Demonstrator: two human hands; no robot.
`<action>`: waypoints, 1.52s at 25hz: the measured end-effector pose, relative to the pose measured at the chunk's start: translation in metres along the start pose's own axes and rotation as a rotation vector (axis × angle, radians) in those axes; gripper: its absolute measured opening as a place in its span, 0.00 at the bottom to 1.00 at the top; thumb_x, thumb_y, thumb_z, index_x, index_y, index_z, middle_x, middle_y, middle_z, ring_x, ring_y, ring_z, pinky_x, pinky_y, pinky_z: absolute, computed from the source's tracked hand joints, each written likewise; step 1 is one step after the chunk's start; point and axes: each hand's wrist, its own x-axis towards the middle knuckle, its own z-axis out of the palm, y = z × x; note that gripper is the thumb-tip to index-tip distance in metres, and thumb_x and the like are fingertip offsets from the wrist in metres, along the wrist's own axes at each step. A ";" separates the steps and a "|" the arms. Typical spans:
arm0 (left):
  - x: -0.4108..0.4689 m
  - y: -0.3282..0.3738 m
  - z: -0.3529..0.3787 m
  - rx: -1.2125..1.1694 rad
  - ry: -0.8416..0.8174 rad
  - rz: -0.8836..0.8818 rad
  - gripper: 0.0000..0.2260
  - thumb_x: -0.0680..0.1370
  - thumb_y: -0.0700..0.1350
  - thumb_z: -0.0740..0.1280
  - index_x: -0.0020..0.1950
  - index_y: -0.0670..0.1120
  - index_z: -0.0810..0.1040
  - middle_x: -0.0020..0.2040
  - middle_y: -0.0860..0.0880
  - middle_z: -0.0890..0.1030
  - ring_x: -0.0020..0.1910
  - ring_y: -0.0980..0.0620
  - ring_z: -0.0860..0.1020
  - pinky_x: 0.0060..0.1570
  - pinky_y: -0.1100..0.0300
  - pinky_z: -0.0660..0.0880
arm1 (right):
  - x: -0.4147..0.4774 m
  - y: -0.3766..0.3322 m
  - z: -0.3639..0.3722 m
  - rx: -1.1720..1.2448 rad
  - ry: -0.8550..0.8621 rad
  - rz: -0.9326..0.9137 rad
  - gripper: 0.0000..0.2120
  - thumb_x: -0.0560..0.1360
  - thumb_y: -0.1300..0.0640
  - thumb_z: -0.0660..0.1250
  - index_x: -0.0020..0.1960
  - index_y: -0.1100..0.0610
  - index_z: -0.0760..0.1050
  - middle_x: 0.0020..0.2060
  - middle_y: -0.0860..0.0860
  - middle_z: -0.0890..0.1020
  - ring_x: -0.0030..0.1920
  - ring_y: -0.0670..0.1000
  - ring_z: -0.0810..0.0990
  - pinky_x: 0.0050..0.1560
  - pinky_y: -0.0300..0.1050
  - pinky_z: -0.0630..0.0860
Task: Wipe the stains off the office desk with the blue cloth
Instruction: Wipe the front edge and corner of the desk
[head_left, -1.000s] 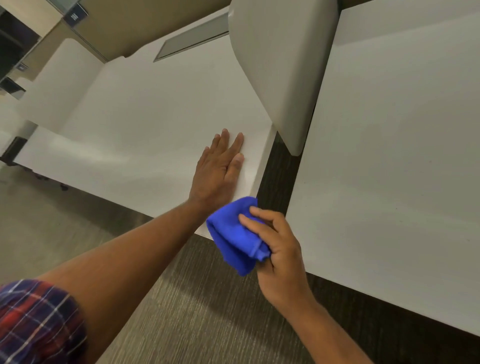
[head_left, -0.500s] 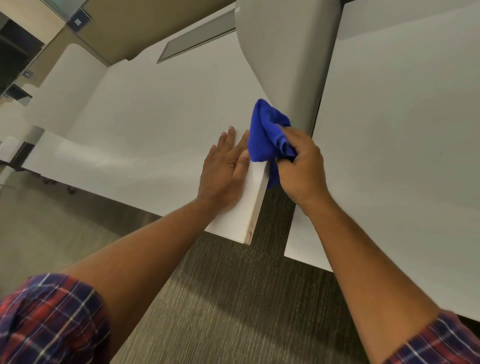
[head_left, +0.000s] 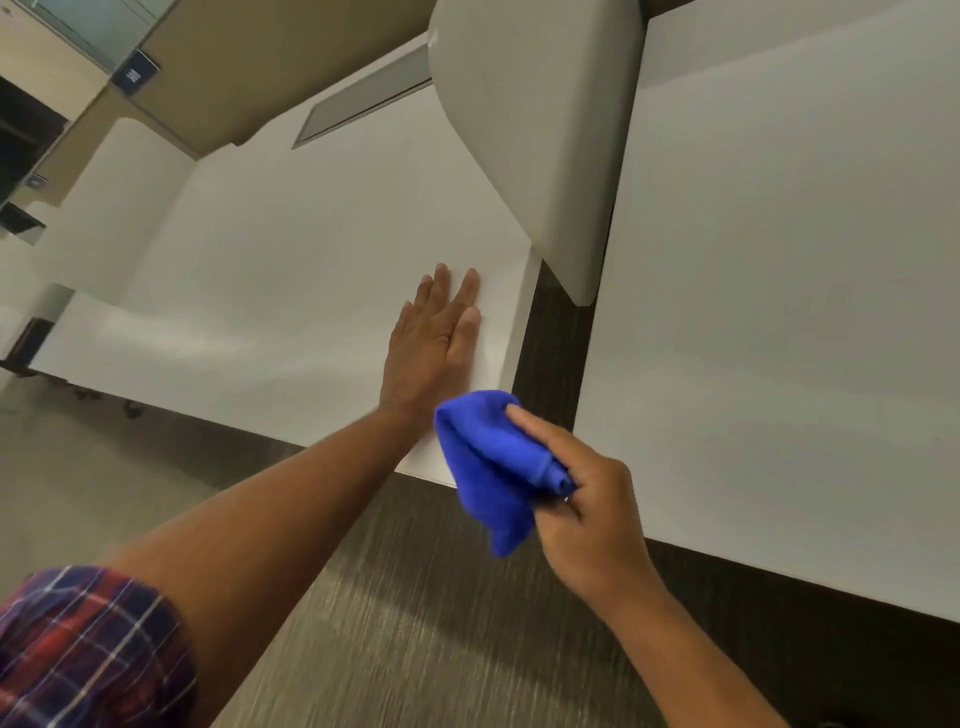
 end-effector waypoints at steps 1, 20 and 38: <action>-0.001 0.000 0.000 0.013 -0.003 0.006 0.26 0.85 0.60 0.46 0.84 0.61 0.56 0.87 0.54 0.51 0.85 0.56 0.47 0.83 0.54 0.44 | 0.010 -0.002 -0.005 0.046 0.071 0.023 0.28 0.74 0.69 0.63 0.71 0.52 0.75 0.61 0.41 0.82 0.60 0.42 0.81 0.58 0.37 0.79; 0.008 -0.007 0.000 0.023 -0.047 0.052 0.31 0.82 0.62 0.43 0.85 0.57 0.54 0.87 0.48 0.51 0.86 0.47 0.47 0.83 0.45 0.46 | -0.003 -0.005 0.049 -0.056 0.167 -0.033 0.37 0.76 0.73 0.60 0.61 0.28 0.70 0.73 0.54 0.75 0.64 0.37 0.76 0.55 0.25 0.73; 0.012 -0.011 -0.002 0.225 -0.087 0.175 0.29 0.86 0.59 0.54 0.85 0.53 0.51 0.86 0.41 0.50 0.85 0.39 0.49 0.81 0.40 0.50 | 0.020 -0.016 0.066 -0.046 0.489 0.074 0.12 0.74 0.63 0.61 0.35 0.52 0.76 0.27 0.45 0.79 0.30 0.42 0.78 0.31 0.37 0.74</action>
